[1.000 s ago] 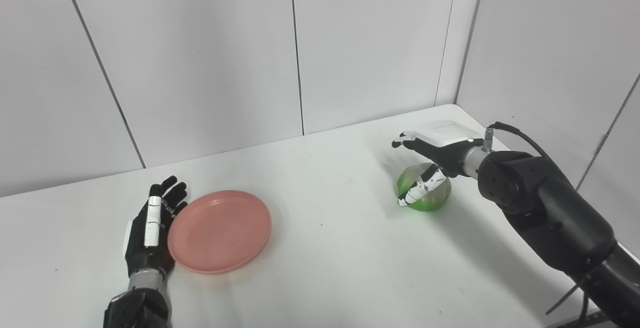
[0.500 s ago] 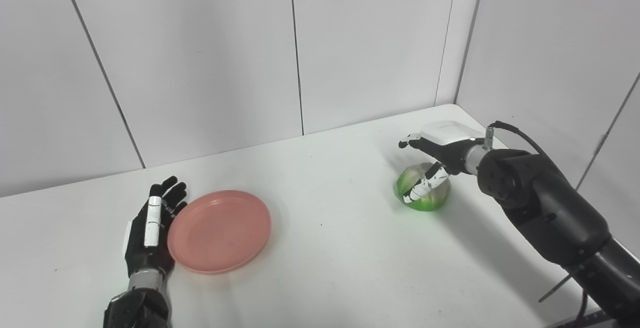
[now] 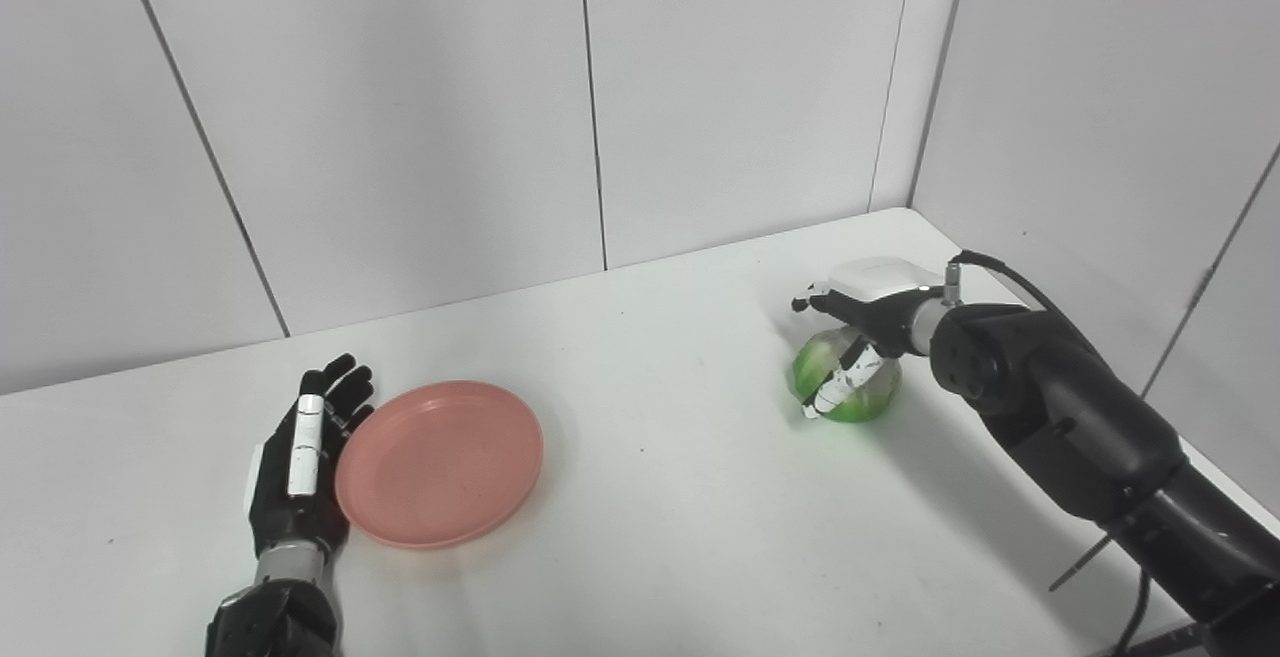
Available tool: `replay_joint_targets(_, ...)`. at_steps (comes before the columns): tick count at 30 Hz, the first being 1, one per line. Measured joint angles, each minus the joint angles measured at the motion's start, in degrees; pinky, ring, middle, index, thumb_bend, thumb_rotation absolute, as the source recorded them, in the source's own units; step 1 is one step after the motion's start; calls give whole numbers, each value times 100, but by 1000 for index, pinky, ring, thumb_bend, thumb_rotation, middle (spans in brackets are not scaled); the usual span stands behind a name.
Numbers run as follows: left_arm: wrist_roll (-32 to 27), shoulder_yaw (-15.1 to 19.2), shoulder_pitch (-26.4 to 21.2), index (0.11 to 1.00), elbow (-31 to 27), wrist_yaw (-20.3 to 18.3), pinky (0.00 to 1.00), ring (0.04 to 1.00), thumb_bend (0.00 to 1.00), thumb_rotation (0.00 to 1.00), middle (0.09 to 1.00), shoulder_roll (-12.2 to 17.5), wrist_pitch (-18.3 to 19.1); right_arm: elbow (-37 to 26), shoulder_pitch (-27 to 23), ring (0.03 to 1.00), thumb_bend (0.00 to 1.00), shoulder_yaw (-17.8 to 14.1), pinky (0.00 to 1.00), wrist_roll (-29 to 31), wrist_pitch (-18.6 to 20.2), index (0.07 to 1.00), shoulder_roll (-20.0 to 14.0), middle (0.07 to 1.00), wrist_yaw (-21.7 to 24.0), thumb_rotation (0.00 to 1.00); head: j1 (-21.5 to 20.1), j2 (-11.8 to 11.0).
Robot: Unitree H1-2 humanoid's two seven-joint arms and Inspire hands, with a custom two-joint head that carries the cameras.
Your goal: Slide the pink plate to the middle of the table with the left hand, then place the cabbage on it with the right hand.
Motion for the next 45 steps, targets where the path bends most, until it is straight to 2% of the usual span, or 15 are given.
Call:
replay_joint_targets(5,-1,2,16,718,-43,3,876,853,834,723,771,0,39,104,6,922,1000,33,793,1,0,878,12,939,-2,478,0,0)
replay_joint_targets(14,-3,5,28,714,-86,14,875,849,829,716,774,-1,94,157,15,942,1000,103,788,1,-1,883,16,944,-94,429,17,26)
replay_joint_targets(36,-4,2,45,726,-115,13,886,858,821,727,776,0,110,333,14,942,1000,222,777,-26,0,886,-14,962,-97,395,35,27)
replay_joint_targets(45,-3,-1,40,728,-92,6,896,861,823,728,784,1,100,416,14,891,1000,223,682,-46,0,886,-13,947,-134,372,62,44)
